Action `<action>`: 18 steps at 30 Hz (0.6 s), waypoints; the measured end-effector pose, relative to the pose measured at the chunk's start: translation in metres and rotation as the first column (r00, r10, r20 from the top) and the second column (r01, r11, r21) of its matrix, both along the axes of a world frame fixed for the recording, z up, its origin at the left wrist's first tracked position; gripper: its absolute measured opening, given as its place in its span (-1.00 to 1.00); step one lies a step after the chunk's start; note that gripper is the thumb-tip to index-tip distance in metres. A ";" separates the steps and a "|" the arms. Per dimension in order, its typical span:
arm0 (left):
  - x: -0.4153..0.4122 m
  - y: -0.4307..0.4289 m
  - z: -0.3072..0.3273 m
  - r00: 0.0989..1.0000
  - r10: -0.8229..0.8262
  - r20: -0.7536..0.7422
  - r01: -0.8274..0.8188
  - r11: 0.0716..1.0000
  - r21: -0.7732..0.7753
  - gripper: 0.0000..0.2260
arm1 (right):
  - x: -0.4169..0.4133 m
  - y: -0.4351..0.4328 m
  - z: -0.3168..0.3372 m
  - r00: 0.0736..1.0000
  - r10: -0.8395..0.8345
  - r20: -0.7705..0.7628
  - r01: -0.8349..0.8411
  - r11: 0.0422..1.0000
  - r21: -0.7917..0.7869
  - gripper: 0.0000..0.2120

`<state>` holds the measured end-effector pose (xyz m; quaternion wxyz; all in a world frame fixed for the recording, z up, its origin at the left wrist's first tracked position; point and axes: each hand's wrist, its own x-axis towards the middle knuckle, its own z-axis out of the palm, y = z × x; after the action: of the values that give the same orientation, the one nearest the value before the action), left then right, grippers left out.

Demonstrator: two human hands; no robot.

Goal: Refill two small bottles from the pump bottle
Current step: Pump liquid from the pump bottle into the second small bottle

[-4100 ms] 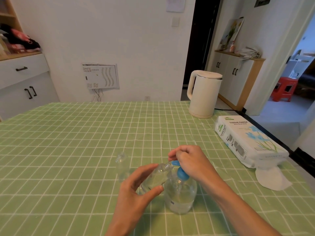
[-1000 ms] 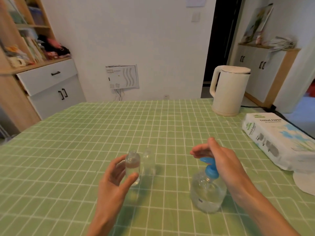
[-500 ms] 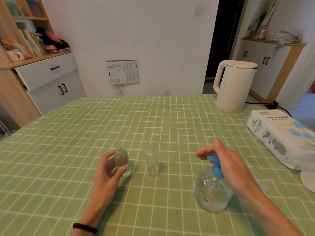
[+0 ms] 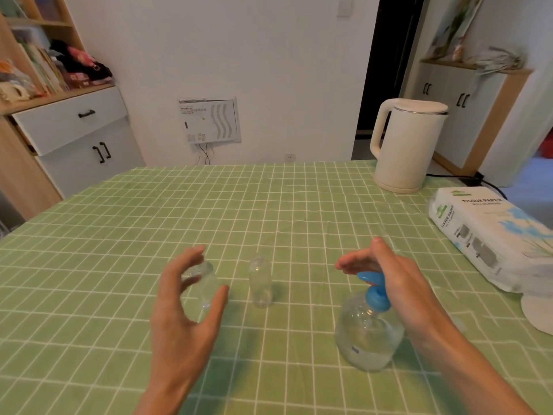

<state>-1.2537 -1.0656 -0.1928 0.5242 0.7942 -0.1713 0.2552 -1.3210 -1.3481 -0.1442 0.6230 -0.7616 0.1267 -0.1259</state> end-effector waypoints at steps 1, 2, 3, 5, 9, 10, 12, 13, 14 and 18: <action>-0.004 -0.011 0.001 0.998 -0.056 -0.023 0.056 0.998 -0.002 -0.35 | 0.001 0.000 0.001 1.000 -0.001 0.008 0.001 1.000 0.005 -0.43; -0.008 -0.022 0.001 0.993 -0.105 -0.061 0.105 0.994 -0.001 -0.31 | 0.002 -0.001 0.002 1.000 0.001 0.014 -0.001 1.000 -0.001 -0.43; -0.010 -0.033 -0.002 0.986 -0.137 -0.099 0.138 0.990 0.006 -0.26 | 0.002 -0.001 0.002 1.000 0.007 0.018 -0.006 1.000 -0.008 -0.43; -0.012 -0.051 -0.011 0.976 -0.151 -0.158 0.158 0.987 0.035 -0.17 | 0.001 -0.001 0.001 1.000 0.017 0.022 -0.017 1.000 0.002 -0.44; -0.007 -0.068 -0.023 0.935 -0.161 -0.315 0.183 0.982 0.042 -0.08 | -0.006 -0.002 -0.005 1.000 0.015 0.007 -0.015 1.000 0.010 -0.43; -0.005 -0.070 -0.023 0.921 -0.166 -0.352 0.190 0.981 0.032 -0.08 | -0.007 -0.001 -0.008 1.000 0.009 0.001 -0.009 1.000 0.016 -0.43; -0.003 -0.073 -0.022 0.896 -0.180 -0.407 0.200 0.980 0.005 -0.13 | -0.011 0.000 -0.017 1.000 -0.024 0.001 0.024 0.998 0.061 -0.41; -0.001 -0.074 -0.022 0.888 -0.184 -0.420 0.200 0.980 -0.007 -0.19 | -0.013 0.001 -0.022 0.999 -0.050 0.002 0.049 0.995 0.081 -0.39; 0.001 -0.074 -0.022 0.886 -0.184 -0.426 0.196 0.980 -0.017 -0.27 | -0.015 0.003 -0.026 0.997 -0.075 0.006 0.075 0.993 0.091 -0.37; 0.007 -0.077 -0.025 0.880 -0.184 -0.438 0.178 0.983 -0.055 -0.51 | -0.014 0.010 -0.036 0.984 -0.167 0.067 0.162 0.984 0.073 -0.30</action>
<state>-1.2462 -1.1426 -0.2175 0.5761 0.8083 -0.1195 0.0196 -1.3350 -1.3379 -0.1801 0.6400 -0.7220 0.1707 -0.2001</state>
